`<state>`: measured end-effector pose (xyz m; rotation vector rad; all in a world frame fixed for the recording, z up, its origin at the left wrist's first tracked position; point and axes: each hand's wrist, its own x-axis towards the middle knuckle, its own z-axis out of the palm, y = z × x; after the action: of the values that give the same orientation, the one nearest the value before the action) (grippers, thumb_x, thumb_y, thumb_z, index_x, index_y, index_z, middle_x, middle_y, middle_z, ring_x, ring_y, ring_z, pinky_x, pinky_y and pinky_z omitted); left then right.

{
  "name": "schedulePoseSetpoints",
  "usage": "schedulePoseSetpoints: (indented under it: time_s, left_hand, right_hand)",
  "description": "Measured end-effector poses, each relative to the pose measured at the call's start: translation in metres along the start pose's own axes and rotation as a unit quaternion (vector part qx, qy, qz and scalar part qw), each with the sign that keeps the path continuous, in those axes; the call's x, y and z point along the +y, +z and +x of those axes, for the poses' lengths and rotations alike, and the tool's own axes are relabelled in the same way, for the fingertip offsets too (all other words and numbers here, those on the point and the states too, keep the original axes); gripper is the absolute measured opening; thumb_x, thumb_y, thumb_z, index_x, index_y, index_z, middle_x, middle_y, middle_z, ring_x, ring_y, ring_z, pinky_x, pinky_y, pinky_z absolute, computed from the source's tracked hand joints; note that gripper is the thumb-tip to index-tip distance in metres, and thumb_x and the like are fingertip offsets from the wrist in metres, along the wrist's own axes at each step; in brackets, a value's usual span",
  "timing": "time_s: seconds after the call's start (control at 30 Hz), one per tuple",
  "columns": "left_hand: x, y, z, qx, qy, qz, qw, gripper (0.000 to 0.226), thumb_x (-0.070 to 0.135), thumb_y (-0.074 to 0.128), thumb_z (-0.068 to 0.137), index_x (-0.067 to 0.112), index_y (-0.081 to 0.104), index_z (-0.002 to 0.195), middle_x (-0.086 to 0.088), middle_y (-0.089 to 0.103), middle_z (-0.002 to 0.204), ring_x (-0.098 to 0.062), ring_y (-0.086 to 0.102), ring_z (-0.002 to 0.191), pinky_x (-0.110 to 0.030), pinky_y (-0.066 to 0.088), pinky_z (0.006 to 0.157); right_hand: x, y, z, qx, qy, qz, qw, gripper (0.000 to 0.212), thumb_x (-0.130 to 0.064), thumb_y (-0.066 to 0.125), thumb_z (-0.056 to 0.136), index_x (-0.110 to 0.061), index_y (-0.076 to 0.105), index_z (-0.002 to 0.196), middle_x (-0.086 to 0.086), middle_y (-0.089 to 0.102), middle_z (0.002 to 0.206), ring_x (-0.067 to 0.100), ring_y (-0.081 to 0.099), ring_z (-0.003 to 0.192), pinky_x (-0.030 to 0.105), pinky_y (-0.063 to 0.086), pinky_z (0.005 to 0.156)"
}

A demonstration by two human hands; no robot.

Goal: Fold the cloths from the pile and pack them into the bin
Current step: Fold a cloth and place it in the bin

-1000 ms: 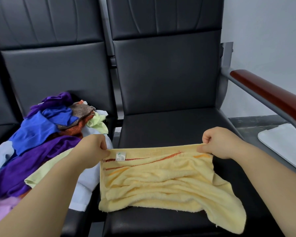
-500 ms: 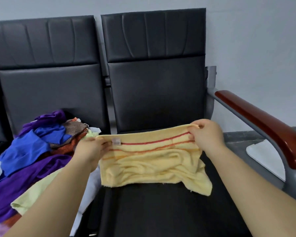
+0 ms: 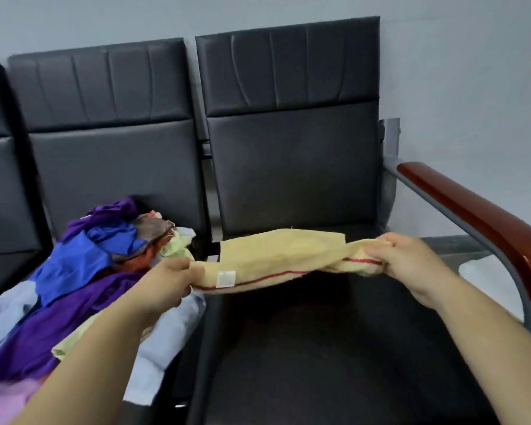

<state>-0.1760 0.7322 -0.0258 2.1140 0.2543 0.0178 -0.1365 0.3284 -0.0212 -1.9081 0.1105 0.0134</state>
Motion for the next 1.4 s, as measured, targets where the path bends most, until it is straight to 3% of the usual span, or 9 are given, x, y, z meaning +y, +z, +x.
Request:
schedulePoseSetpoints:
  time_s: [0.17, 0.33, 0.53, 0.77, 0.97, 1.03, 1.1, 1.17, 1.4]
  left_hand:
    - [-0.014, -0.001, -0.02, -0.163, -0.145, 0.092, 0.972, 0.015, 0.017, 0.055, 0.098, 0.01, 0.055, 0.085, -0.003, 0.044, 0.057, -0.012, 0.033, 0.047, -0.025, 0.021, 0.047]
    - [-0.023, 0.003, -0.017, -0.15, -0.157, 0.096, 0.971, 0.017, 0.02, 0.057, 0.097, 0.012, 0.056, 0.082, -0.003, 0.05, 0.063, -0.012, 0.042, 0.052, -0.025, 0.031, 0.049]
    - [-0.03, 0.024, 0.005, -0.037, -0.128, 0.008, 0.991, 0.016, 0.024, 0.053, 0.1, 0.011, 0.063, 0.101, -0.009, 0.065, 0.096, -0.025, 0.063, 0.092, -0.043, 0.058, 0.082]
    - [-0.037, 0.053, 0.032, 0.044, -0.068, 0.115, 0.99, 0.018, 0.025, 0.045, 0.105, 0.015, 0.058, 0.098, -0.004, 0.061, 0.087, -0.018, 0.054, 0.075, -0.031, 0.045, 0.065]
    - [-0.05, 0.074, 0.058, 0.101, -0.065, 0.179, 0.977, 0.022, 0.031, 0.039, 0.106, 0.015, 0.054, 0.106, -0.003, 0.061, 0.091, -0.016, 0.054, 0.077, -0.03, 0.037, 0.061]
    - [-0.055, 0.081, 0.062, 0.111, -0.064, 0.191, 0.973, 0.027, 0.033, 0.037, 0.107, 0.013, 0.055, 0.105, -0.003, 0.06, 0.09, -0.014, 0.052, 0.074, -0.03, 0.035, 0.059]
    - [-0.059, 0.087, 0.065, 0.118, -0.058, 0.205, 0.97, 0.027, 0.034, 0.037, 0.107, 0.014, 0.054, 0.103, -0.002, 0.06, 0.09, -0.017, 0.054, 0.078, -0.034, 0.038, 0.067]
    - [-0.062, 0.091, 0.067, 0.126, -0.059, 0.21, 0.968, 0.019, 0.035, 0.042, 0.105, 0.018, 0.051, 0.104, 0.003, 0.058, 0.089, -0.018, 0.054, 0.083, -0.035, 0.039, 0.073]
    - [-0.052, 0.093, 0.057, 0.131, -0.075, 0.175, 0.973, 0.025, 0.029, 0.062, 0.095, 0.019, 0.045, 0.11, 0.001, 0.054, 0.097, -0.023, 0.054, 0.091, -0.036, 0.04, 0.076]
  right_hand:
    - [0.019, 0.0, -0.013, -0.131, 0.198, -0.11, 0.965, 0.022, -0.018, 0.07, 0.091, -0.004, 0.073, 0.108, 0.019, 0.077, 0.103, 0.032, 0.074, 0.102, 0.054, 0.056, 0.101]
    - [0.02, 0.008, -0.02, -0.123, 0.243, -0.106, 0.956, 0.019, -0.016, 0.063, 0.096, -0.007, 0.07, 0.112, 0.015, 0.08, 0.095, 0.031, 0.076, 0.099, 0.049, 0.056, 0.097]
    - [0.021, 0.018, -0.008, -0.062, 0.218, -0.089, 0.97, 0.024, -0.021, 0.06, 0.099, -0.008, 0.065, 0.118, 0.018, 0.078, 0.106, 0.032, 0.075, 0.1, 0.049, 0.056, 0.096]
    - [0.036, 0.036, 0.026, 0.01, 0.176, -0.151, 0.973, 0.015, -0.022, 0.057, 0.099, -0.012, 0.062, 0.109, 0.01, 0.06, 0.088, 0.023, 0.056, 0.076, 0.035, 0.042, 0.063]
    - [0.044, 0.049, 0.041, 0.013, 0.118, -0.272, 0.955, 0.053, -0.02, 0.05, 0.102, -0.015, 0.04, 0.154, 0.004, 0.065, 0.096, 0.018, 0.063, 0.074, 0.029, 0.046, 0.054]
    - [0.046, 0.052, 0.045, 0.009, 0.103, -0.313, 0.944, 0.04, -0.021, 0.05, 0.104, -0.018, 0.048, 0.143, 0.002, 0.063, 0.097, 0.017, 0.064, 0.077, 0.028, 0.046, 0.056]
    - [0.052, 0.054, 0.05, 0.006, 0.096, -0.356, 0.929, 0.006, -0.021, 0.052, 0.103, -0.02, 0.053, 0.109, 0.001, 0.062, 0.094, 0.015, 0.061, 0.074, 0.027, 0.043, 0.054]
    - [0.055, 0.053, 0.052, 0.005, 0.091, -0.389, 0.917, 0.012, -0.023, 0.057, 0.102, -0.017, 0.053, 0.092, 0.001, 0.062, 0.089, 0.014, 0.059, 0.071, 0.027, 0.039, 0.053]
    - [0.049, 0.049, 0.045, 0.043, 0.099, -0.388, 0.915, 0.042, -0.039, 0.071, 0.095, -0.02, 0.043, 0.119, 0.001, 0.06, 0.099, 0.017, 0.063, 0.08, 0.03, 0.049, 0.056]
